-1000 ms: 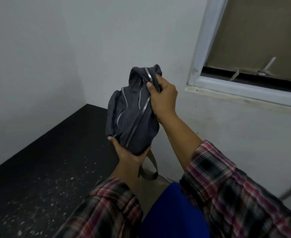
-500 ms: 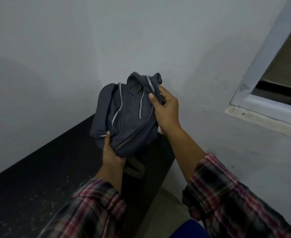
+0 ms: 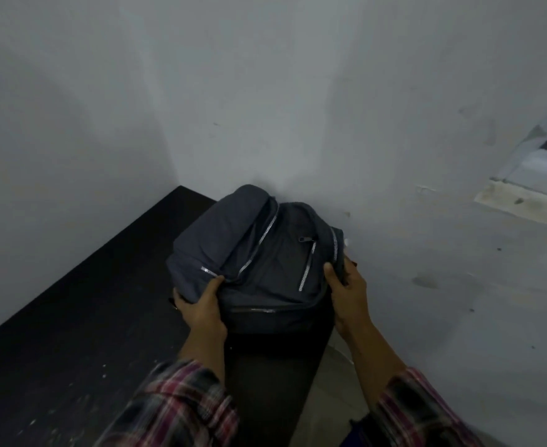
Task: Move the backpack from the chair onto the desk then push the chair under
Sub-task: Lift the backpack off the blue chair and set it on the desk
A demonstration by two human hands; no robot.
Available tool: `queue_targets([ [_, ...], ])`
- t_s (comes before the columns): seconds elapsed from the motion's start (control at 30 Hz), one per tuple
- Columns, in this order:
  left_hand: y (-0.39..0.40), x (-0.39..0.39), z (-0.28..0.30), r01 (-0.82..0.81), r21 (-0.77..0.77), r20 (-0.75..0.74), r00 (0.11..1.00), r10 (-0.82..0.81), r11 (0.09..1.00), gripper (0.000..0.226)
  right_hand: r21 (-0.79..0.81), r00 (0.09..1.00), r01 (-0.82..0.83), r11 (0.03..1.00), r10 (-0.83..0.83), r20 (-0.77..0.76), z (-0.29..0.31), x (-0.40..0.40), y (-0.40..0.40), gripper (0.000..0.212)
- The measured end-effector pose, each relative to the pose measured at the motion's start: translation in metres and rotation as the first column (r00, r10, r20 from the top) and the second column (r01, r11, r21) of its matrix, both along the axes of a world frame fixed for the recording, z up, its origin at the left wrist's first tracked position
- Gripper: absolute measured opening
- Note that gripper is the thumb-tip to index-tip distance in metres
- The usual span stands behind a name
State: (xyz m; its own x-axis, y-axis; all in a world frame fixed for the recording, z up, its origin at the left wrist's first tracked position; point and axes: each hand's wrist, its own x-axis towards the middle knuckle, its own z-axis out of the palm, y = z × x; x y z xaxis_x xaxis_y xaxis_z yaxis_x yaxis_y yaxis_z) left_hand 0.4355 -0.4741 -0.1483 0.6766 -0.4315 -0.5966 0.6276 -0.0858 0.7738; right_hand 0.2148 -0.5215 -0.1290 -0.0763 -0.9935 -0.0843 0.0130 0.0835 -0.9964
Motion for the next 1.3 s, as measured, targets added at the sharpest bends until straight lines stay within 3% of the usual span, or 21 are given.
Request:
queue_targets([
  [0.1,-0.006,-0.014,-0.008,0.049,0.075,0.191,0.980,-0.063,0.996,0.126,0.068,0.997,0.048,0.997,-0.043,-0.065,-0.023,-0.011,0.000,0.040],
  [0.23,-0.008,-0.037,-0.016,0.077,0.320,0.404,0.891,-0.209,0.944,0.139,0.211,0.970,0.136,0.968,-0.087,-0.225,-0.051,-0.019,0.000,0.042],
  [0.4,-0.005,-0.050,-0.038,0.048,0.271,0.610,0.765,-0.210,0.961,0.144,0.257,0.918,0.242,0.936,-0.134,-0.374,-0.065,-0.013,-0.008,0.046],
  [0.77,-0.039,-0.034,-0.048,-0.002,0.265,0.643,0.746,-0.175,0.964,0.155,0.261,0.876,0.208,0.943,-0.060,-0.479,-0.067,0.009,-0.051,0.051],
  [0.9,-0.034,-0.031,-0.043,0.007,0.304,0.598,0.777,-0.197,0.953,0.145,0.314,0.828,0.207,0.927,0.005,-0.561,-0.058,0.005,-0.047,0.054],
  [1.1,-0.021,-0.038,-0.018,0.067,0.408,0.513,0.808,-0.289,0.910,0.129,0.305,0.818,0.092,0.948,0.103,-0.566,-0.032,-0.027,-0.027,0.050],
  [1.3,0.017,-0.093,0.013,0.209,0.462,0.608,0.633,-0.479,0.862,0.107,0.299,0.795,0.068,0.952,0.130,-0.592,-0.011,-0.083,0.020,0.042],
])
